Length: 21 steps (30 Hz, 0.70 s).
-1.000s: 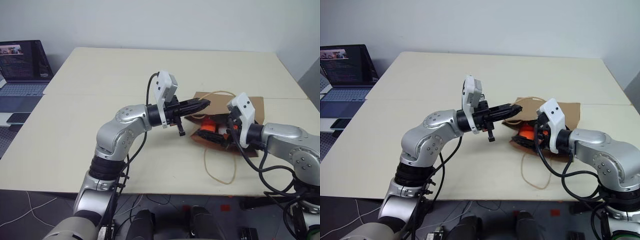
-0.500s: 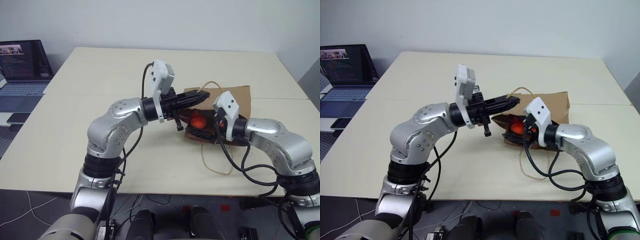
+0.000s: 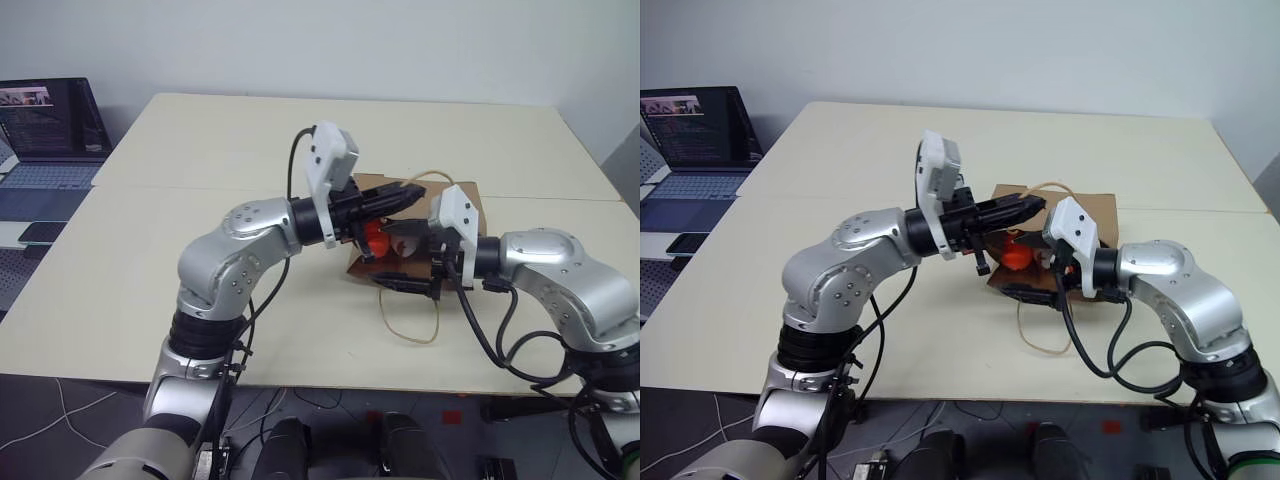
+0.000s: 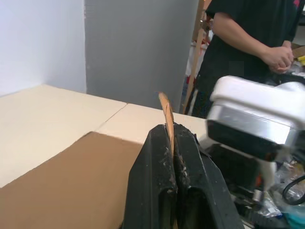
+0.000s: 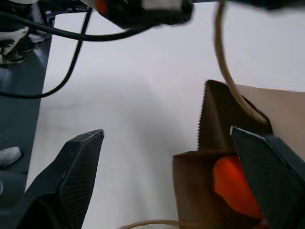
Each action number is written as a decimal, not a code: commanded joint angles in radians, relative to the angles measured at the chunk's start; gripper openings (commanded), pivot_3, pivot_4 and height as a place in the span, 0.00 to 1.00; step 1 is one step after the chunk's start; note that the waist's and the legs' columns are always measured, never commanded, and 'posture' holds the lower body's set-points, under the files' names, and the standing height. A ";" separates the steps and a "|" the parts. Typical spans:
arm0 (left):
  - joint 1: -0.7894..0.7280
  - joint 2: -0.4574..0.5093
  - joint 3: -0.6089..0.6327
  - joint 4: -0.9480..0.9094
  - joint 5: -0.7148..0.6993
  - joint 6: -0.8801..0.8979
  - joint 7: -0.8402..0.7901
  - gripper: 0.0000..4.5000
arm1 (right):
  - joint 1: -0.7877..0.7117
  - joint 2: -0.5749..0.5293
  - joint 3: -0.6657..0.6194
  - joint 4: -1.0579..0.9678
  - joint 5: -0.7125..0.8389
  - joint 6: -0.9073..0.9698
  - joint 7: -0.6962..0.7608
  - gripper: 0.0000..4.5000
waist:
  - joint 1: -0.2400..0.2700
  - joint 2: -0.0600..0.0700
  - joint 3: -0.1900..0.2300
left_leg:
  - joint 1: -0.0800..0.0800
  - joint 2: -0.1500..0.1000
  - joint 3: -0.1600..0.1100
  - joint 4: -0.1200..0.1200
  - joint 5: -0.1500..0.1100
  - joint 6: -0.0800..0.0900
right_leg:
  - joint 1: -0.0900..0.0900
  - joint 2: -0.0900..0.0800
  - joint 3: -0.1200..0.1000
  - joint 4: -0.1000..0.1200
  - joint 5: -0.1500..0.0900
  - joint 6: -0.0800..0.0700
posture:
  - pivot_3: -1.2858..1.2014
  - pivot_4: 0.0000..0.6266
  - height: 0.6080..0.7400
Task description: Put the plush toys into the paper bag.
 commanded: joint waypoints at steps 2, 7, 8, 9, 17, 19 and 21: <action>-0.026 -0.019 -0.005 0.022 0.030 -0.040 0.012 0.00 | 0.018 -0.061 -0.087 -0.097 0.044 0.063 -0.017 0.99 | -0.001 0.000 0.000 | 0.000 0.000 0.000 0.000 0.000 0.000 | 0.000 0.000 0.000 0.000 0.000 0.000 | 0.52 0.24 1.00; -0.046 -0.045 -0.007 0.068 0.061 -0.064 0.020 0.00 | 0.095 -0.188 -0.268 -0.175 0.181 0.177 0.016 0.99 | 0.001 0.000 0.000 | 0.000 0.000 0.001 0.000 0.000 0.000 | 0.000 0.000 0.000 0.000 0.000 0.000 | 0.52 0.24 1.00; -0.048 -0.048 -0.006 0.074 0.065 -0.067 0.022 0.00 | 0.112 -0.211 -0.318 -0.185 0.228 0.211 0.021 0.99 | 0.002 0.000 0.000 | 0.000 0.000 0.001 0.000 0.000 0.000 | 0.000 0.000 0.000 0.000 0.000 0.000 | 0.52 0.24 1.00; -0.050 -0.052 -0.004 0.079 0.068 -0.070 0.024 0.00 | 0.127 -0.229 -0.369 -0.188 0.278 0.246 0.019 0.99 | 0.002 0.000 0.000 | 0.000 0.000 0.001 0.000 0.000 0.000 | 0.001 0.000 0.000 0.000 0.000 0.000 | 0.52 0.24 1.00; -0.097 -0.078 0.019 0.124 0.080 -0.093 0.036 0.00 | 0.330 -0.266 -0.718 -0.203 0.573 0.443 -0.078 0.99 | 0.004 0.000 0.000 | 0.000 0.000 0.003 0.001 0.000 0.000 | 0.002 0.000 0.000 0.000 0.000 0.000 | 0.52 0.24 1.00; -0.110 -0.081 0.022 0.139 0.085 -0.101 0.035 0.00 | 0.409 -0.261 -0.777 -0.221 0.607 0.459 -0.103 0.99 | 0.003 0.000 0.000 | 0.000 -0.001 0.003 0.001 0.000 0.000 | 0.002 0.001 0.000 0.000 0.000 0.000 | 0.52 0.24 1.00; -0.126 -0.088 0.027 0.157 0.093 -0.113 0.035 0.00 | 0.499 -0.243 -0.817 -0.240 0.621 0.467 -0.133 0.99 | 0.006 -0.001 0.000 | 0.000 -0.001 0.002 0.001 0.000 0.000 | 0.003 0.001 0.000 -0.001 0.000 0.000 | 0.52 0.24 1.00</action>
